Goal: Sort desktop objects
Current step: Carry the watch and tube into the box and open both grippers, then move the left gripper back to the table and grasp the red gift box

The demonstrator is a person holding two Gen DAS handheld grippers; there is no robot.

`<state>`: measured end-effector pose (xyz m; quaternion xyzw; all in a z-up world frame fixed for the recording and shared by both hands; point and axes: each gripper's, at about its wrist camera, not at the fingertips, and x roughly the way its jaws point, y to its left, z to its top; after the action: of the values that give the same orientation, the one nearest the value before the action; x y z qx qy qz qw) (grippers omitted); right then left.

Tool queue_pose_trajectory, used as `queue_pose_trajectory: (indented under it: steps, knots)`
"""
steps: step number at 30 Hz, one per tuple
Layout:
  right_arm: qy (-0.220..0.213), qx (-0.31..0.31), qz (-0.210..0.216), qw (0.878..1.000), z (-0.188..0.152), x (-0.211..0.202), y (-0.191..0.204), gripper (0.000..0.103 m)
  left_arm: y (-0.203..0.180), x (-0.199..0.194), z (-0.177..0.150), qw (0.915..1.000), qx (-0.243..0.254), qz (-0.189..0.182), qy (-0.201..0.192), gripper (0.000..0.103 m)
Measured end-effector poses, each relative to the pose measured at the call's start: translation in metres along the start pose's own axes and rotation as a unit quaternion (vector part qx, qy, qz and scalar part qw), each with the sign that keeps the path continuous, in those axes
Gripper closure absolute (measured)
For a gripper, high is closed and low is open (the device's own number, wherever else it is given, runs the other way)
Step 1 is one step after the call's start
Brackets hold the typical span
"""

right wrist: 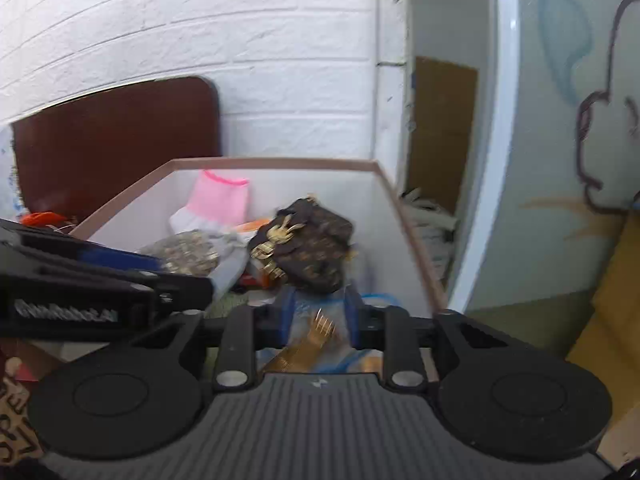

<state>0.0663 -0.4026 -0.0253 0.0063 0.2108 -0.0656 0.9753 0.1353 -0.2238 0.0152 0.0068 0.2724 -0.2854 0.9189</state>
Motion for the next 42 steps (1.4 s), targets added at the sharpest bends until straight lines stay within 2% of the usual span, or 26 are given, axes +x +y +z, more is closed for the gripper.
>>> queue_pose_trajectory:
  steps: [1, 3, 5, 7, 8, 15, 17, 21, 30, 37, 42]
  knots:
    - [-0.003, 0.002, -0.002, 1.000, 0.000, -0.003, -0.001, 0.058, 0.003, -0.004, 0.001, 0.9999, -0.011, -0.006, -0.006, 0.016]
    - [-0.011, 0.003, -0.006, 1.000, 0.000, -0.010, -0.001, 0.044, 0.005, -0.012, 0.001, 0.9992, -0.027, -0.023, -0.017, 0.009]
    - [-0.021, -0.006, -0.012, 1.000, -0.001, -0.017, 0.003, 0.034, 0.002, -0.023, 0.000, 0.9988, -0.030, -0.029, -0.027, 0.005]
    - [-0.029, -0.012, -0.012, 0.999, -0.001, -0.025, 0.007, 0.016, -0.004, -0.032, -0.003, 0.9986, -0.020, -0.031, -0.038, 0.004]
    - [-0.034, -0.015, -0.012, 0.999, -0.002, -0.030, 0.009, 0.015, -0.007, -0.037, -0.004, 0.9986, -0.014, -0.030, -0.040, 0.003]
    - [-0.034, -0.047, -0.025, 0.998, -0.008, -0.054, 0.027, 0.012, -0.022, -0.058, -0.019, 0.9993, 0.014, -0.005, -0.033, 0.003]
    - [-0.032, -0.046, -0.023, 0.998, -0.011, -0.060, 0.030, 0.009, -0.022, -0.065, -0.024, 0.9994, 0.012, -0.007, -0.032, 0.003]
    - [-0.034, -0.039, -0.019, 0.999, -0.016, -0.072, 0.036, 0.008, -0.022, -0.078, -0.030, 0.9995, 0.003, 0.000, -0.031, 0.003]
    - [-0.020, -0.038, -0.012, 0.999, -0.027, -0.091, 0.050, 0.008, -0.027, -0.099, -0.044, 0.9986, 0.027, 0.041, -0.018, 0.003]
    - [-0.007, -0.042, 0.000, 0.999, -0.033, -0.099, 0.067, 0.008, -0.019, -0.117, -0.059, 0.9988, 0.018, 0.043, -0.016, 0.003]
    - [0.001, -0.065, 0.027, 0.998, -0.041, -0.103, 0.091, 0.008, 0.000, -0.128, -0.075, 0.9992, -0.010, 0.039, -0.003, 0.003]
